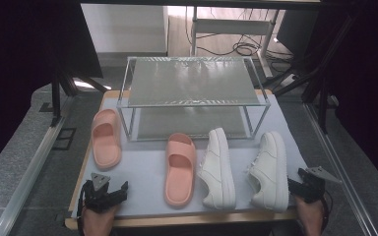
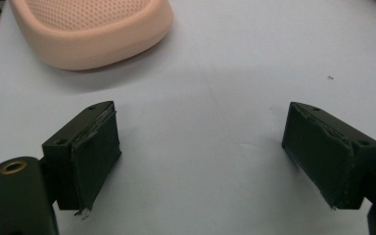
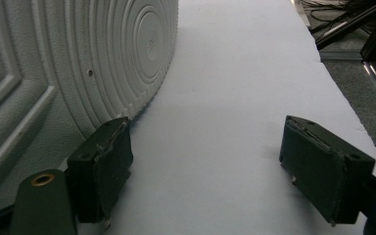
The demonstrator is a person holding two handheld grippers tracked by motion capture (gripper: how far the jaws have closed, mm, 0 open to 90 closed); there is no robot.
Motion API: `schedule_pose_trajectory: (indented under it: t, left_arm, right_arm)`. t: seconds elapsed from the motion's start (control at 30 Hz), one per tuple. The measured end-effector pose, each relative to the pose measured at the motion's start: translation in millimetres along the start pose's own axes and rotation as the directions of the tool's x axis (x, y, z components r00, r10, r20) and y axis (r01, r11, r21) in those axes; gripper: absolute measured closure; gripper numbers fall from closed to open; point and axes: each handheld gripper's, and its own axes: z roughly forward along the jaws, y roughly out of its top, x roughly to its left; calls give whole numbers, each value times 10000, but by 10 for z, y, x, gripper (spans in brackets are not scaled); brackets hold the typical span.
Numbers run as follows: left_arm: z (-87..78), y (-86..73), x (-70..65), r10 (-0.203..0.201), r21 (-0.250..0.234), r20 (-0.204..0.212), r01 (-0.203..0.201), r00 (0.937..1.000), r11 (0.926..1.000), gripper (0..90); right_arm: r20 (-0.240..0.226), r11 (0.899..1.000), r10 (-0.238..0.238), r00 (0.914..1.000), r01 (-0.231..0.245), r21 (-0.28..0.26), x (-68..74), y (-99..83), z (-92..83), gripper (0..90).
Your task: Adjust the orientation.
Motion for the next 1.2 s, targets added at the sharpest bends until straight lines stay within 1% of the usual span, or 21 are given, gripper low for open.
schedule_pose_trajectory:
  t: [0.27,0.37,0.43,0.47,0.5,0.57,0.63,0.67,0.7,0.73,0.83,0.87,0.93,1.0,1.07,1.1,1.13,1.2]
  left_arm:
    - [-13,6,16,-31,57,125,30,9999,10000,148]
    - [-37,22,39,-71,151,240,67,9997,9999,153]
    - [-60,36,63,-171,55,347,170,9993,9998,153]
    - [-79,47,75,-187,-45,369,189,9991,9998,153]
    - [-79,47,75,-187,-45,369,189,9991,9998,153]
    - [-122,83,106,-185,-278,376,196,9991,9994,153]
    - [-149,124,142,-272,-460,545,298,9981,9985,155]
    - [-151,163,172,-275,-476,615,304,9977,9984,158]
    - [-151,163,172,-275,-476,615,304,9977,9984,159]
    - [-137,204,187,-214,-457,636,243,9977,9987,161]
    - [-122,250,205,-248,-474,746,283,9969,9985,168]
    - [-106,302,216,-237,-411,793,271,9966,9988,175]
    - [-96,327,221,-222,-424,791,256,9966,9988,190]
    - [-65,405,242,-324,-385,804,356,9962,9986,199]
    - [-55,428,251,-363,-409,843,399,9958,9984,205]
    - [-38,472,272,-360,-447,908,402,9952,9982,209]
    - [-38,472,272,-360,-447,908,402,9952,9982,211]
    - [-22,509,292,-221,-517,866,267,9960,9983,207]
  right_arm:
    - [-1,10000,-1,10000,1,1,0,0,0,198]
    - [-5,10000,-3,10000,3,-1,-1,1,1,198]
    - [-4,10000,-12,10000,12,-5,-1,0,1,198]
    - [-5,10000,-3,10000,3,-1,-1,1,1,198]
    - [-5,10000,-3,10000,3,-1,-1,1,1,198]
    - [-6,10000,-3,10000,3,0,-1,1,1,198]
    - [-4,10000,-15,10000,15,-4,-1,1,2,198]
    - [-5,10000,-15,10000,15,-4,-2,1,2,198]
    - [-7,10000,-16,10000,16,-3,-2,1,2,198]
    - [-9,10000,-16,10000,16,-3,-2,1,2,198]
    - [-8,10000,-17,10000,17,-3,-2,1,2,198]
    - [-12,10000,-16,10000,16,-1,-2,1,2,197]
    - [-14,10000,-17,10000,17,-2,-2,1,2,197]
    - [-21,10000,-8,10000,8,-21,-2,0,4,197]
    - [-23,10000,-8,10000,8,-24,-2,0,4,197]
    - [-23,10000,-8,10000,8,-24,-2,0,4,197]
    - [-24,10000,-9,10000,9,-25,-2,0,4,197]
    - [-26,10000,-9,10000,9,-22,-2,0,4,197]
